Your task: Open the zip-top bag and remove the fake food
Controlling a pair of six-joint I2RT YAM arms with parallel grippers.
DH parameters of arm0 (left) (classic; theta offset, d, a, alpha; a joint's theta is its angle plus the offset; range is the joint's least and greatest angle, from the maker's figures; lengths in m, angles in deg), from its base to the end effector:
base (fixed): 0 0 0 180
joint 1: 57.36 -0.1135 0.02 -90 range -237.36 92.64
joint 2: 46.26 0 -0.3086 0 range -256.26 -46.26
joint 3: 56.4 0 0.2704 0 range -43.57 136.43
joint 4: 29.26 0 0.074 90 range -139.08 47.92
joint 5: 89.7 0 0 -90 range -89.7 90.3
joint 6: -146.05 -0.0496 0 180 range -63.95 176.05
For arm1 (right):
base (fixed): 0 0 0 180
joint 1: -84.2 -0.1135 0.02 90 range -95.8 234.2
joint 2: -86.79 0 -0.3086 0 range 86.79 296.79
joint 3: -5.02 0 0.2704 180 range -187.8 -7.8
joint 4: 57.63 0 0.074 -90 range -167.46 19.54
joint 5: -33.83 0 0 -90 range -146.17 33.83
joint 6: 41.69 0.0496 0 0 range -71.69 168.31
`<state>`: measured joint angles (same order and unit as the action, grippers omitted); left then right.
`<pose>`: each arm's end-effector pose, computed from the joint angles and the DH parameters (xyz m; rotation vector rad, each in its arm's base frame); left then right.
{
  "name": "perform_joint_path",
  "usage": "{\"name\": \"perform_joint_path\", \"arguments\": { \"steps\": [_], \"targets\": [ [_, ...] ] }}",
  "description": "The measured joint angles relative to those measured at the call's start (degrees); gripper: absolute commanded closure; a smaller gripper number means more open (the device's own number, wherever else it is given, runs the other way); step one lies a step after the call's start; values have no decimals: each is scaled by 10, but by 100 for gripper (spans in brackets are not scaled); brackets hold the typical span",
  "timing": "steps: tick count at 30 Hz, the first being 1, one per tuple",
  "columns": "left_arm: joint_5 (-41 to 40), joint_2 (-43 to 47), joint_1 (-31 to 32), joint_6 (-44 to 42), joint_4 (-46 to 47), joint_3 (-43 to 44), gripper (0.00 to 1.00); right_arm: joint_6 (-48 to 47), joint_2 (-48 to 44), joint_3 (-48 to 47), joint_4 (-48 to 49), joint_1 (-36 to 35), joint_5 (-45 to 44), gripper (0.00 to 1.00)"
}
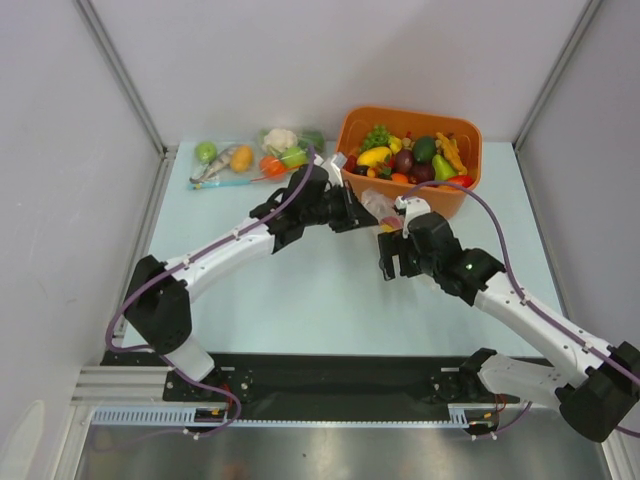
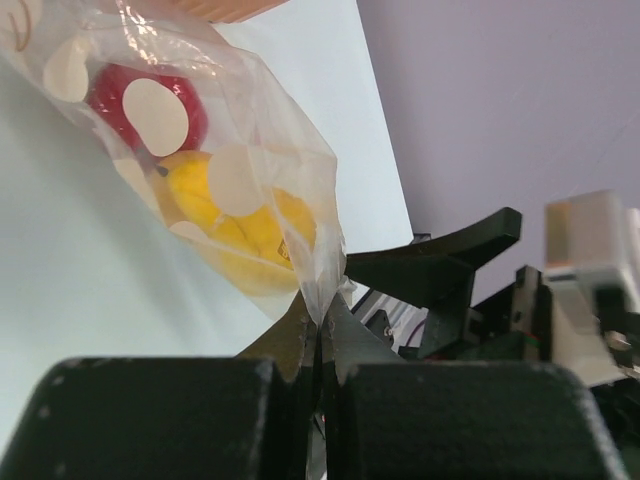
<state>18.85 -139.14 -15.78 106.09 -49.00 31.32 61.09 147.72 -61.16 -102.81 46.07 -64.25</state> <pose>0.2996 -0.2869 0.3464 0.0676 2.2499 -1.2795 0.1882 0.1388 0.3289 -0.4264 2.2383 0.3119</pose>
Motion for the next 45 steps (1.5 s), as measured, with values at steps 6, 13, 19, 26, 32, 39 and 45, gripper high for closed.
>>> {"name": "perform_joint_path", "arguments": {
  "steps": [6,13,19,26,32,39,45],
  "targets": [
    [4,0,-1,-1,-15,7,100,1,11,23,4,-1,-47,19],
    [-3,0,-2,-26,-50,16,54,5,18,27,7,-1,-45,86],
    [-47,12,14,-92,-70,44,14,23,19,24,9,15,-14,100],
    [-110,83,65,-198,-53,36,9,69,45,-47,-18,48,25,100],
    [-161,148,121,-274,-34,4,10,142,74,-137,-40,73,47,100],
    [-210,156,162,-312,-35,-40,6,225,96,-171,-55,79,56,100],
    [-240,150,184,-326,-36,-51,5,285,108,-183,-69,80,58,100]
  ]
}}
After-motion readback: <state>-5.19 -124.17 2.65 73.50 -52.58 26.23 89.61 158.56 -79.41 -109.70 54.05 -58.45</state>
